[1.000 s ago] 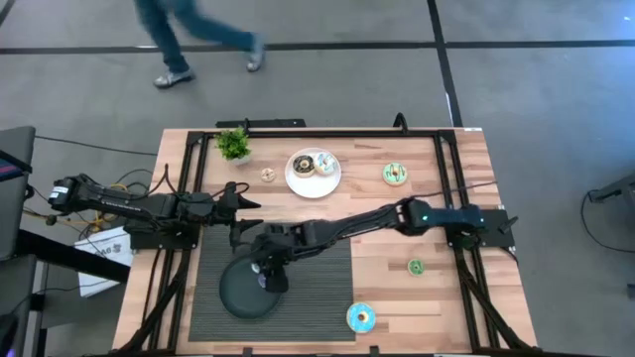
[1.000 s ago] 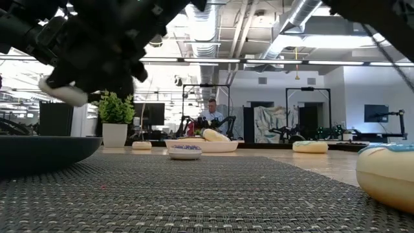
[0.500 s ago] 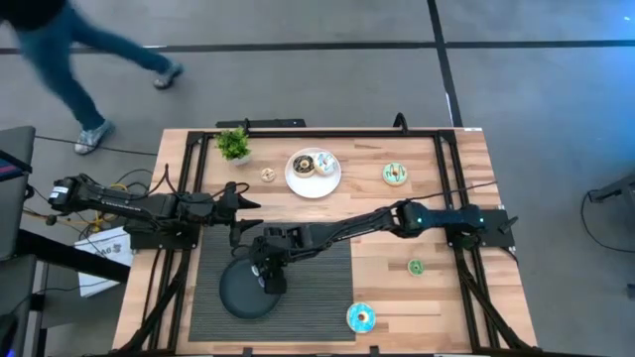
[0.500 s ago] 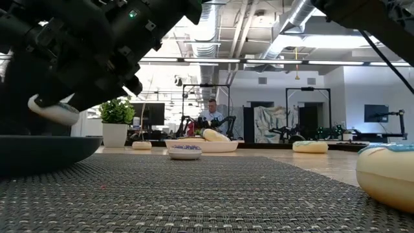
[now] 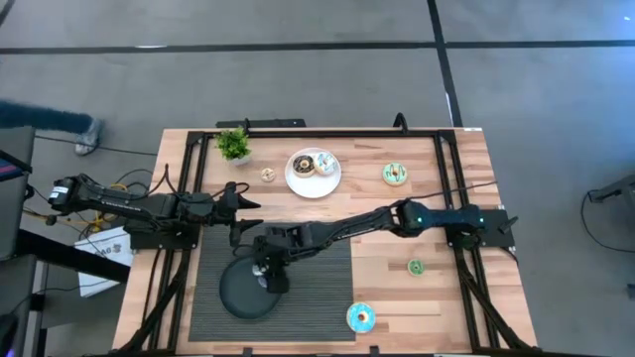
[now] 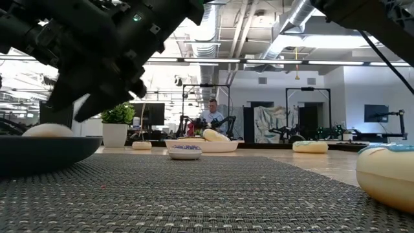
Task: Pick & Place donuts
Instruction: Put the small white donut on the black plate
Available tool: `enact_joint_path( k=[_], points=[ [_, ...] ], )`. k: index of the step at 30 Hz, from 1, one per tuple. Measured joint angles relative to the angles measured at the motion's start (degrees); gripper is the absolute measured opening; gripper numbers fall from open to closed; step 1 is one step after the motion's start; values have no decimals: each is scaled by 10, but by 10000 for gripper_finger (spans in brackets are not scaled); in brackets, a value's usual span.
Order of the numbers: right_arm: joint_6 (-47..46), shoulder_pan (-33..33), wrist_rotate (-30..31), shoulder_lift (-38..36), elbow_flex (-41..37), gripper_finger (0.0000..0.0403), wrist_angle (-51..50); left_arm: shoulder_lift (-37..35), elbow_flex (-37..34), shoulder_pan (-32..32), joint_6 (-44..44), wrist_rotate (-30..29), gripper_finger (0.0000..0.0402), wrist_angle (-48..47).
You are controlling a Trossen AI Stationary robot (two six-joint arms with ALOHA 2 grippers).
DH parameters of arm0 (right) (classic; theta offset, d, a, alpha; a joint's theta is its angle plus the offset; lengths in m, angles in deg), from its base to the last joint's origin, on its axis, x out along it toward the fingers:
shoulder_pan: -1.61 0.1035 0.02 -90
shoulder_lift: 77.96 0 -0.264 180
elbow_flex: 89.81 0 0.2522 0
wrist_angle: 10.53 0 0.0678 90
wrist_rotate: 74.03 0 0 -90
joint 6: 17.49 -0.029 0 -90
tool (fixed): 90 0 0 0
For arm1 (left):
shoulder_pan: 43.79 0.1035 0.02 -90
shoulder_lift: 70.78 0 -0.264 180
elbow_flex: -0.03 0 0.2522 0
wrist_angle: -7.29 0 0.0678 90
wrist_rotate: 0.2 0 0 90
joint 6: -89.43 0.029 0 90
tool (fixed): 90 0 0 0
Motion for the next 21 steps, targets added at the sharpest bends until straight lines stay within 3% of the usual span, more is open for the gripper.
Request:
enact_joint_path(
  k=[13, 17, 21],
  points=[
    [48, 1, 2, -93, -12, 254, -143, 0, 0, 0, -12, 2, 226, -2],
    [46, 0, 2, -121, -89, 236, -130, 0, 0, 0, -27, 21, 226, -15],
    [24, 0, 2, -176, -225, 199, -62, 0, 0, 0, -42, 27, 226, -23]
  ],
)
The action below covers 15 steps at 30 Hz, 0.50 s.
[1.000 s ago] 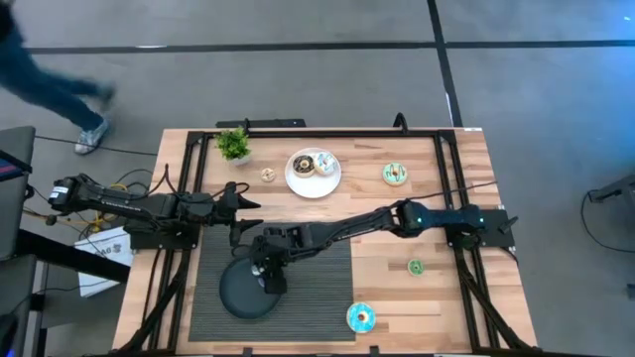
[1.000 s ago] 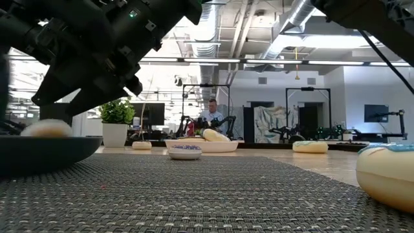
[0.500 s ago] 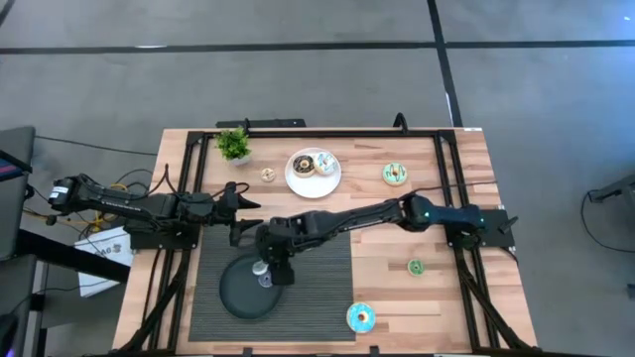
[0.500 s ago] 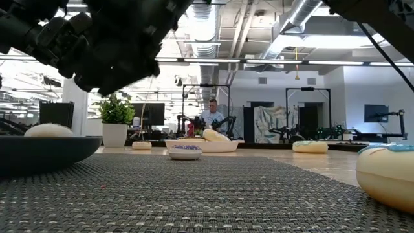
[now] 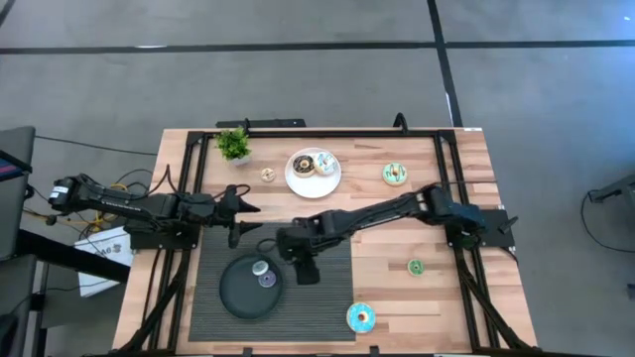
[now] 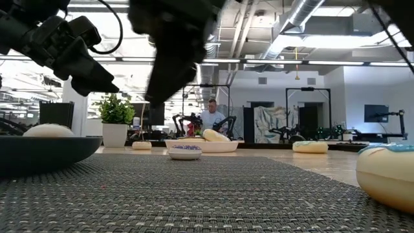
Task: Pick & Place donuts
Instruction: Put the small white donut on the black plate
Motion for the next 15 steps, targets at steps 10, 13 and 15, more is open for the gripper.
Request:
enact_joint_path(
  k=[10, 13, 15],
  points=[
    [-106, 0, 16, -251, -436, 99, 335, 0, 0, 0, -9, -1, 226, -13],
    [-132, 1, 45, -325, -547, 81, 406, 0, 0, 0, 17, -1, 226, -12],
    [-152, 1, 55, -369, -610, 74, 454, 0, 0, 0, 45, -7, 226, -11]
  ],
)
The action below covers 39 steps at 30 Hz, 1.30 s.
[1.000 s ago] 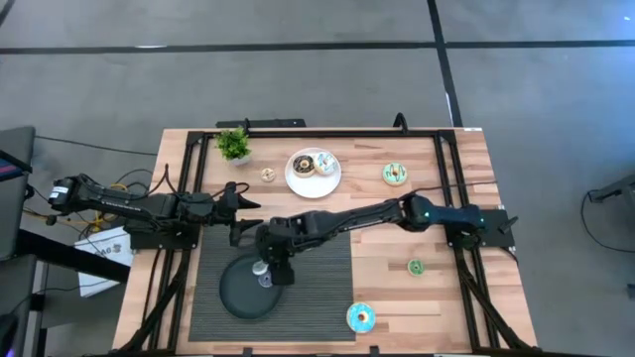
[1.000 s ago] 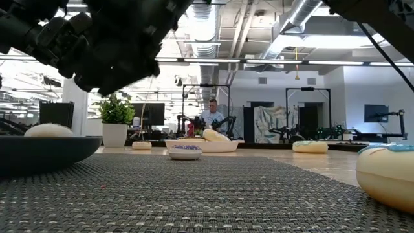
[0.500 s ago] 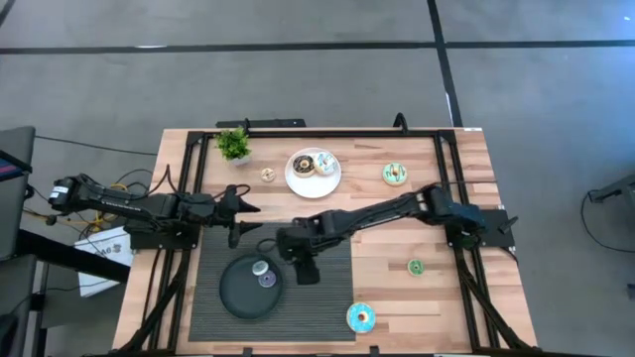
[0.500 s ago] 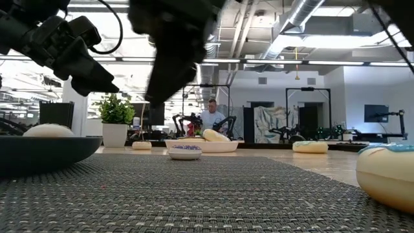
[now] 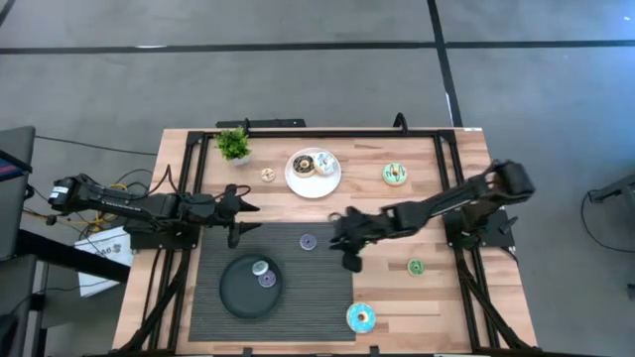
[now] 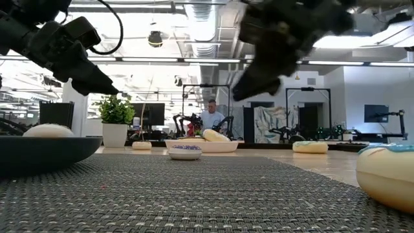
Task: Pick & Place donuts
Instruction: Put the small white donut on the black plate
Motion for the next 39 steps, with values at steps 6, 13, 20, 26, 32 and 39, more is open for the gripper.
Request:
enact_joint_path(
  k=[6, 13, 20, 26, 32, 39],
  points=[
    [-26, 6, 10, -114, -175, 66, 115, 0, 0, 0, 23, -45, 226, 34],
    [-43, 0, 129, -207, -329, 66, 262, 14, 36, 13, -22, -110, 217, -2],
    [-34, -31, 112, -257, -408, 66, 331, 105, 150, 98, -36, -127, 186, -109],
    [-9, -47, 41, -279, -443, 65, 378, 204, 243, 156, -28, -126, 173, -148],
    [-3, -50, 25, -290, -455, 65, 399, 288, 295, 200, -12, -120, 172, -161],
    [27, -50, 22, -290, -455, 65, 399, 386, 336, 269, -67, -63, 172, -209]
  ],
)
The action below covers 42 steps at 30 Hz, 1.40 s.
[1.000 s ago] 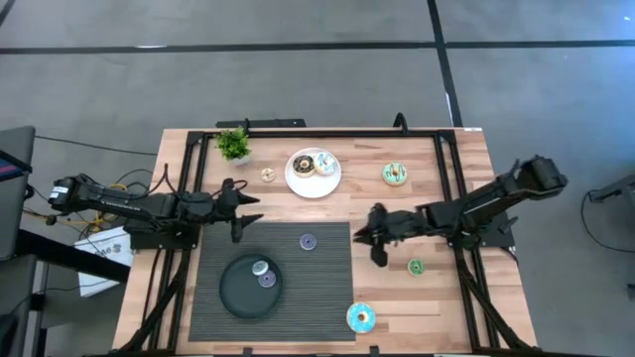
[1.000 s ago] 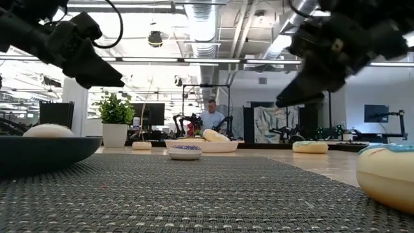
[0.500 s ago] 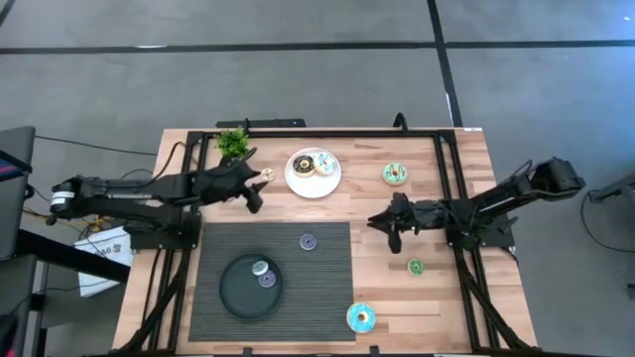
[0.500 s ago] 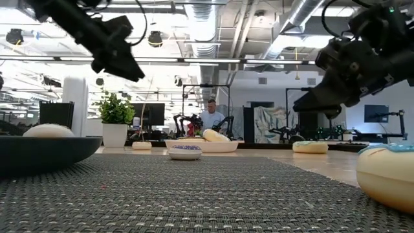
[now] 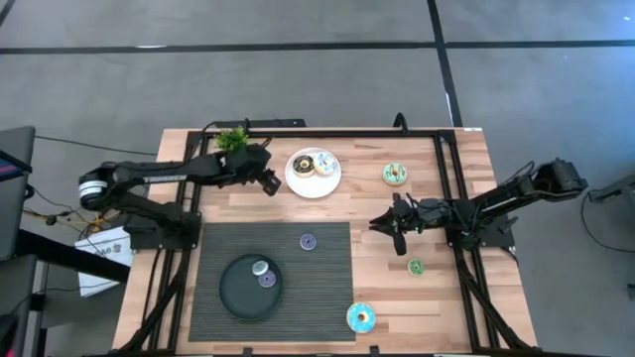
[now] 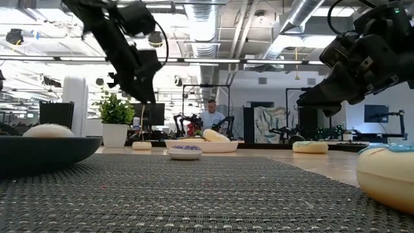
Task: Pick & Place donuts
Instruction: Put the small white donut on the black plate
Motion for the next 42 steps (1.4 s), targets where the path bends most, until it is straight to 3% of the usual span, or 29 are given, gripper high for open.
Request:
enact_joint_path(
  k=[8, 16, 33, 42],
  points=[
    [1, 0, 0, 0, 0, 65, -3, 110, 45, 79, -37, 74, 180, -10],
    [0, 0, 0, 0, 0, 65, -2, 186, 77, 104, -26, 75, 203, -17],
    [6, 0, 0, 0, 0, 65, -2, 191, 79, 105, -22, 73, 277, -29],
    [6, 0, 0, 0, 0, 66, -2, 191, 59, 105, -39, 70, 287, -52]
  ],
)
